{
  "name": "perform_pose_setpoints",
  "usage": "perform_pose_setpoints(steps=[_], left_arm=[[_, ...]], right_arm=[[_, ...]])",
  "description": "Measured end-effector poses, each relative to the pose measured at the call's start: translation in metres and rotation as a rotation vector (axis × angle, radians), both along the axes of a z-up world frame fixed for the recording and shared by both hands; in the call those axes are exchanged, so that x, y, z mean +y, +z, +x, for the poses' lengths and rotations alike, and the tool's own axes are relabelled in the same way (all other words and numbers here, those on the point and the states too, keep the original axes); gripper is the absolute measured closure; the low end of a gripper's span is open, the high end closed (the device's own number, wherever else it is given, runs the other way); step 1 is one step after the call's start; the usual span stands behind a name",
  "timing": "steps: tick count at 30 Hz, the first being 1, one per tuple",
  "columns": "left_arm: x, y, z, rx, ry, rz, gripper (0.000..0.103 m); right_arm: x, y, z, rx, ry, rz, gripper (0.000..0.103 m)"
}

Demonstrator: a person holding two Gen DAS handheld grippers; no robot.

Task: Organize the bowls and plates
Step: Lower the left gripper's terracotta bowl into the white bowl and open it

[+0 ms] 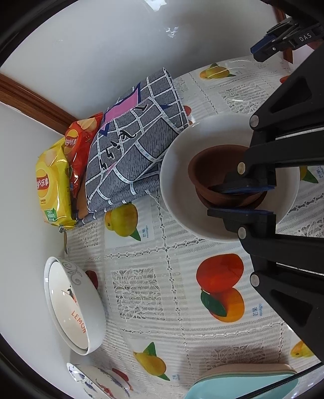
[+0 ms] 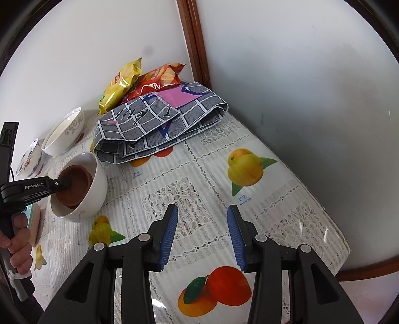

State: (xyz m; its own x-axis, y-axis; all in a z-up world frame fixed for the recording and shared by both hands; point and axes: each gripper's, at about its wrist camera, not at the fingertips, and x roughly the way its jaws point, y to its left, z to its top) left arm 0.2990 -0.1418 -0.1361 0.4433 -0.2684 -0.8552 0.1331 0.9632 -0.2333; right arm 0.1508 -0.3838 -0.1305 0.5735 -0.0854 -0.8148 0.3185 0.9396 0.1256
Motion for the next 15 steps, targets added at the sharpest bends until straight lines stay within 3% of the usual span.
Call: perform_pose_setpoints(steps=[4, 10, 15], left_arm=[[-0.004, 0.003, -0.002, -0.002, -0.036, 0.016, 0.079], [-0.003, 0.021, -0.012, -0.058, -0.058, 0.035, 0.077], [0.014, 0.029, -0.014, -0.08, -0.008, 0.061, 0.076]], right_arm=[[0.003, 0.0, 0.001, 0.008, 0.008, 0.003, 0.062], [0.017, 0.005, 0.012, -0.006, 0.055, 0.025, 0.062], [0.038, 0.014, 0.034, -0.042, 0.131, 0.048, 0.062]])
